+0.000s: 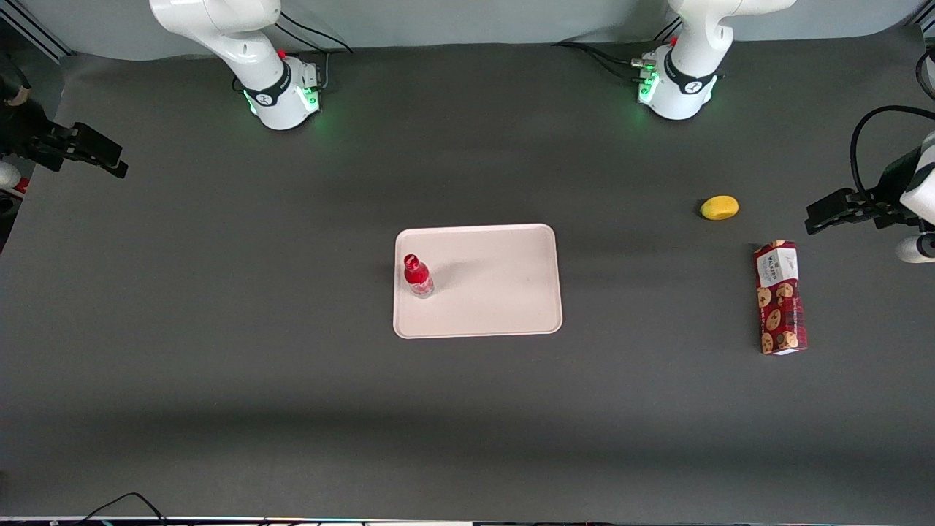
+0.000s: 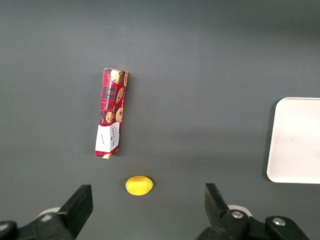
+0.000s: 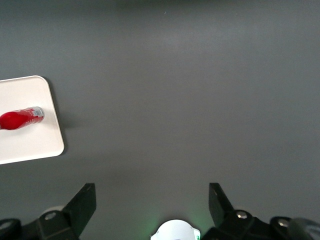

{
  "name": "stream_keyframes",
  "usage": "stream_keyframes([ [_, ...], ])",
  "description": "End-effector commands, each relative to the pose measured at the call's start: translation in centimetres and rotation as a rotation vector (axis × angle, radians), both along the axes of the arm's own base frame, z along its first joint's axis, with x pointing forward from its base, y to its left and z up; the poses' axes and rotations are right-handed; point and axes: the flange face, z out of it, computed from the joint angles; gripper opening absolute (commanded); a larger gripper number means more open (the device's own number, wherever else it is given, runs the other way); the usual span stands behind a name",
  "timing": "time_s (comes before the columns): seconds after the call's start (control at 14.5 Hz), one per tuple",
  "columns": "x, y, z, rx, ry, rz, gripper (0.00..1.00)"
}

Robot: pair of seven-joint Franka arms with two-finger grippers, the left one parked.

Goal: Place coke bottle on tray

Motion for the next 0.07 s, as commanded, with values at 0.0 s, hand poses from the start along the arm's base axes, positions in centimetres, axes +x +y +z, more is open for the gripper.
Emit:
stream_keyframes([
  [0.0, -0.20, 0.31, 0.83, 0.027, -0.029, 0.014, 1.00],
])
